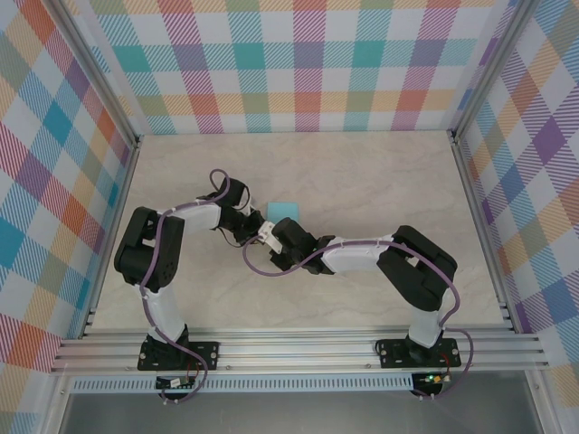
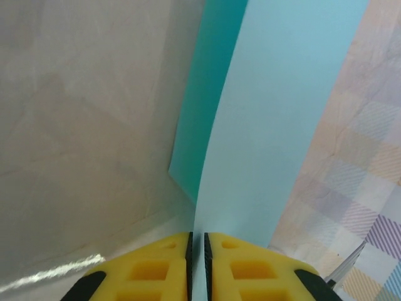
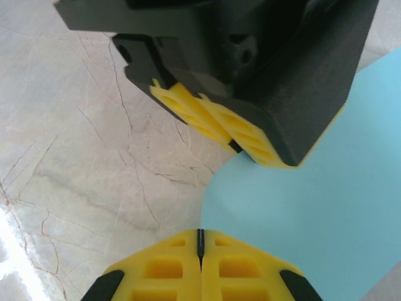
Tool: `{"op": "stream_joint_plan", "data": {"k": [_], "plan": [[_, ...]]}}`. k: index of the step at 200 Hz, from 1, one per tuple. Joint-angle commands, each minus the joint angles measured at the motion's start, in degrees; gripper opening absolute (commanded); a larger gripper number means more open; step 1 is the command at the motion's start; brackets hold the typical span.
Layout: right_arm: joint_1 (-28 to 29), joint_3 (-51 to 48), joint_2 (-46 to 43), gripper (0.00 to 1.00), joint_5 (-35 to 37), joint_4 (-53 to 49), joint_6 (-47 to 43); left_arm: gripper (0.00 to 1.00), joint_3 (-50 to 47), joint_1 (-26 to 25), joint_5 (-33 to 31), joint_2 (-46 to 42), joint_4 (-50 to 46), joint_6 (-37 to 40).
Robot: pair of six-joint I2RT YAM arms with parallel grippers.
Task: Fold a paper plane with a square sheet of paper (fold left side to right side)
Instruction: Third fold the triangle at the center of the table.
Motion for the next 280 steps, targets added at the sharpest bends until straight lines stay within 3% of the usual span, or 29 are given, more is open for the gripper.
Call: {"op": "stream_joint_plan", "data": {"k": [1,31,70,148,202,280], "plan": [[-0.7,-1.0,-2.1,0.0,-1.8,0.2,2.0,0.14,1.5,1.1,-0.7,-4.1,-4.4,2.7],[-1.6,-1.4,-2.3,0.0,-3.2,0.6,3.1,0.24,2.6,1.7,0.0,-5.1,-7.2,4.8],[-2.3,-1.9,-2.5,0.0,-4.1,1.1,3.4,0.26,5.7,3.2,0.6,-7.8,-10.0,7.6],[-2.6,-1.5,-2.1,0.0,-4.7,0.8,5.9,0.21,23.3,-0.4,8.1,11.3,-10.1,9.4],[-2.9,-1.0,-1.9,0.0,-5.6,0.4,6.8,0.2,31.4,-2.4,5.4,21.0,-13.5,10.9],[-5.3,1.3,-1.7,0.0,-12.8,-4.1,8.9,0.18,30.6,-3.3,0.1,24.7,-16.5,13.4]]}}
